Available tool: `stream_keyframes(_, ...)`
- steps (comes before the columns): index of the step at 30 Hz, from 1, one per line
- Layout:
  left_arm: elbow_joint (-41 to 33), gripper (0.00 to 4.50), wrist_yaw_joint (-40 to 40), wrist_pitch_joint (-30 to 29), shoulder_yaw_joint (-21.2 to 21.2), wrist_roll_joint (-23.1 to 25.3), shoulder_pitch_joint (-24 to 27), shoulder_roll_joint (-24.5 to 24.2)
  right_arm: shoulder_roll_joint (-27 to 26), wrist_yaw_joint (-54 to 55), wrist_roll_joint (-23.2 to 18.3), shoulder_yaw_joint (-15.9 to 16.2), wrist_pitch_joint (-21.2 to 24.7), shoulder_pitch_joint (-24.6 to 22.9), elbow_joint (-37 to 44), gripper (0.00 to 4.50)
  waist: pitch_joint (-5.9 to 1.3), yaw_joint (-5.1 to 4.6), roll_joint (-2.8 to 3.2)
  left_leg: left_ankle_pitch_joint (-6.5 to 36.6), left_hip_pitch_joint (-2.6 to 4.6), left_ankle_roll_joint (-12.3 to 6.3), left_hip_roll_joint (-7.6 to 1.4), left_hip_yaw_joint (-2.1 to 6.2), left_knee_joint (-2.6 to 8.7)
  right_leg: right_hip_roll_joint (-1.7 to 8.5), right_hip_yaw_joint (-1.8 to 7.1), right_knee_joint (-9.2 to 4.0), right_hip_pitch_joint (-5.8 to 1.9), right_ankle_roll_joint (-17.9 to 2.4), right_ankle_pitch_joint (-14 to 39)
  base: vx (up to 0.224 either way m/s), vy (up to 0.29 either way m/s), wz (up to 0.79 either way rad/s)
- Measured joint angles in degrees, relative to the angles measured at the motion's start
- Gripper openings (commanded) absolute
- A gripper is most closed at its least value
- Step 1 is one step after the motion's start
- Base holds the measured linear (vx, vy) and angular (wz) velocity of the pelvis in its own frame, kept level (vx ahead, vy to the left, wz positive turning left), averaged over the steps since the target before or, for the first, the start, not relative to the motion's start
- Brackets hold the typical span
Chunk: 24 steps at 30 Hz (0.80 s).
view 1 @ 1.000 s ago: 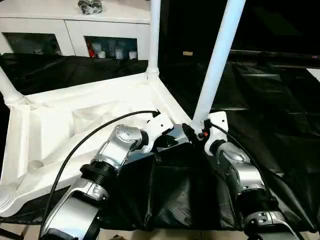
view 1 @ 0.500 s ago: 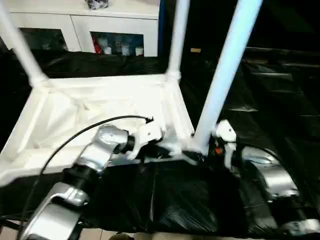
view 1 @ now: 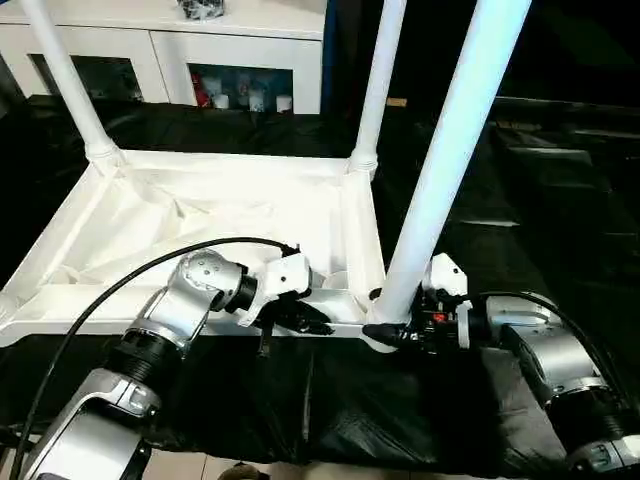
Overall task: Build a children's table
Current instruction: Rotate leg to tighten
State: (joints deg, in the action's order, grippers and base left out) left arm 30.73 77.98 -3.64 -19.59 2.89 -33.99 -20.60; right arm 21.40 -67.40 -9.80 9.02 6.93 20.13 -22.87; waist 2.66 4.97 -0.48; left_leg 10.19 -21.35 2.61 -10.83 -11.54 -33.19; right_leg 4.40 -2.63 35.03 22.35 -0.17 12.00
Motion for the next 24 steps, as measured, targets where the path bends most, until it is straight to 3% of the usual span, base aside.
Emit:
stream_keyframes(4, 0.7, 0.0, -2.3, -1.4, 0.5, 0.6, -0.2, 0.6, -2.8, 5.8, -0.1, -1.8, 0.3, -1.5, 0.2, 2.73, -0.02, -0.43, -0.03, 0.0, 0.25, 0.01, 0.0, -0.01, -0.01, 0.0, 0.03, 0.02, -0.19, 0.0, 0.0, 0.0, 0.0, 0.0)
stream_keyframes(8, 2.6, 0.0, -8.2, -4.3, 1.3, 2.3, -1.9, 2.5, -8.2, 18.4, 1.4, -4.4, -1.5, -1.0, -2.7, 2.72, -0.01, -1.63, -0.01, 0.0, 0.37, 0.04, 0.04, 0.01, 0.01, 0.01, 0.07, -0.05, -0.26, 0.0, 0.0, 0.0, 0.0, 0.0)
stream_keyframes(13, 4.5, 0.0, -19.9, -9.8, 3.0, 3.8, -3.3, 9.1, -15.5, 37.3, 3.0, -9.5, -1.0, 2.7, -8.0, 2.72, -0.02, -2.8, -0.03, 0.0, 0.38, 0.1, 0.11, 0.02, -0.03, 0.02, 0.16, -0.15, -0.26, 0.0, 0.0, 0.0, 0.0, 0.0)
stream_keyframes(18, 4.5, 0.0, -24.3, -10.8, 3.3, 4.4, -3.3, 11.3, -18.1, 44.8, 4.3, -10.7, -0.9, 4.7, -10.1, 2.72, -0.15, -2.95, -0.2, 0.0, 0.4, 0.1, 0.1, 0.05, 0.05, 0.02, 0.1, -0.1, -0.27, -0.2, -0.2, 0.0, 0.0, 0.0)
stream_keyframes(20, 4.5, 0.0, -26.2, -11.3, 3.4, 5.0, -3.2, 12.2, -19.5, 48.1, 5.1, -11.2, -1.5, 5.4, -11.2, 3.28, -0.27, -2.91, -0.37, 0.0, 0.42, 0.1, 0.08, 0.06, 0.07, 0.01, 0.06, -0.09, -0.27, -0.2, -0.2, 0.0, 0.0, 0.0)
stream_keyframes(24, 4.4, 0.0, -26.5, -11.2, 3.5, 5.3, -3.2, 12.4, -19.9, 48.2, 5.2, -11.5, -2.1, 5.4, -11.4, 3.7, -0.29, -2.91, -0.41, 0.0, 0.37, 0.1, 0.11, 0.06, 0.06, 0.02, 0.11, -0.2, -0.28, -0.2, -0.2, 0.0, 0.0, 0.0)
